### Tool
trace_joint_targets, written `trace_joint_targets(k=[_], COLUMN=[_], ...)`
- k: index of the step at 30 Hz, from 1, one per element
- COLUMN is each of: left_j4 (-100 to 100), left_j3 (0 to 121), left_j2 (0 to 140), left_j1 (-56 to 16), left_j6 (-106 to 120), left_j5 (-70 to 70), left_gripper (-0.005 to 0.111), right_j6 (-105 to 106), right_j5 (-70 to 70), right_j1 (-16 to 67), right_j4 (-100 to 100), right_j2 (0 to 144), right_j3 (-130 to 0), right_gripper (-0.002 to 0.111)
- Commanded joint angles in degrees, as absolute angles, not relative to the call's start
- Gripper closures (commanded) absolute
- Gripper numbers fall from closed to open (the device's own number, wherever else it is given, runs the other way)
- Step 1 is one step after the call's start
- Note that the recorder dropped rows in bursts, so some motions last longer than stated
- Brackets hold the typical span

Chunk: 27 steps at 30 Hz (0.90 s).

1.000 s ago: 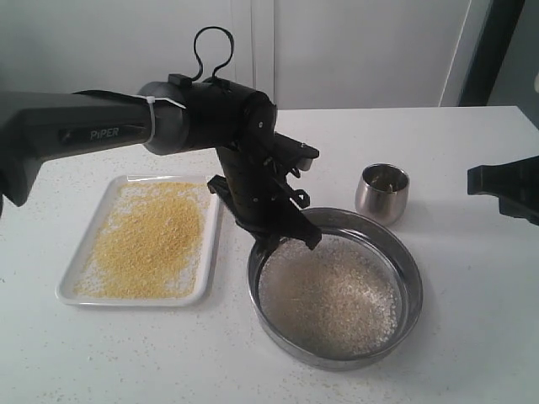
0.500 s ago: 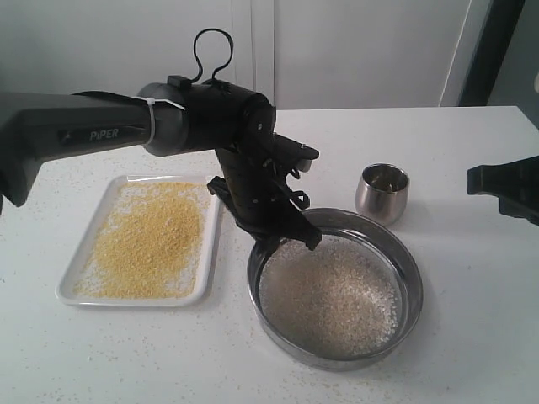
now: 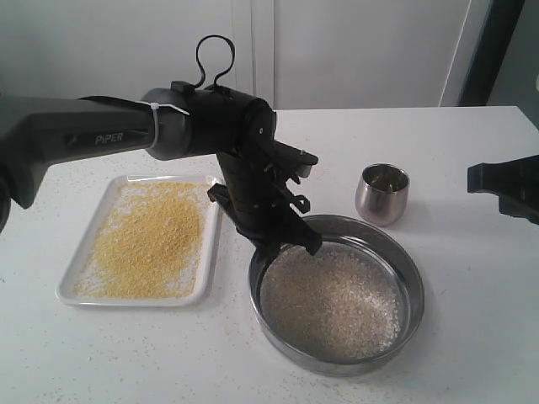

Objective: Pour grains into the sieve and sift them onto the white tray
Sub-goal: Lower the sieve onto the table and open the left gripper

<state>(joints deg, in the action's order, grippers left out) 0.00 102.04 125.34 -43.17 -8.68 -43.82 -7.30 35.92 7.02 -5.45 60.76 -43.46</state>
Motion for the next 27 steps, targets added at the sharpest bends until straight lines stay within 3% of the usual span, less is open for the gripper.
trace_joint_targets(k=[1, 12, 20, 27], left_j4=[0.00, 0.00, 0.00, 0.00], left_j3=[101.73, 101.73, 101.73, 101.73], left_j2=[125.59, 125.88, 125.88, 125.88], left_j1=[-43.46, -43.46, -43.46, -43.46], left_j6=[-8.98, -8.13, -7.68, -7.68], left_j5=[-44.84, -44.47, -44.37, -44.26], left_gripper=[0.107, 0.105, 0.065, 0.059], right_j6=[-7.55, -7.54, -7.54, -7.54], right_j5=[35.52, 35.52, 35.52, 35.52], right_j1=[6.80, 6.80, 6.80, 6.80], right_j4=[-5.11, -5.11, -5.11, -5.11], right_j2=[60.63, 60.63, 60.63, 60.63], right_j3=[-43.18, -43.18, -43.18, -43.18], right_gripper=[0.108, 0.108, 0.108, 0.108])
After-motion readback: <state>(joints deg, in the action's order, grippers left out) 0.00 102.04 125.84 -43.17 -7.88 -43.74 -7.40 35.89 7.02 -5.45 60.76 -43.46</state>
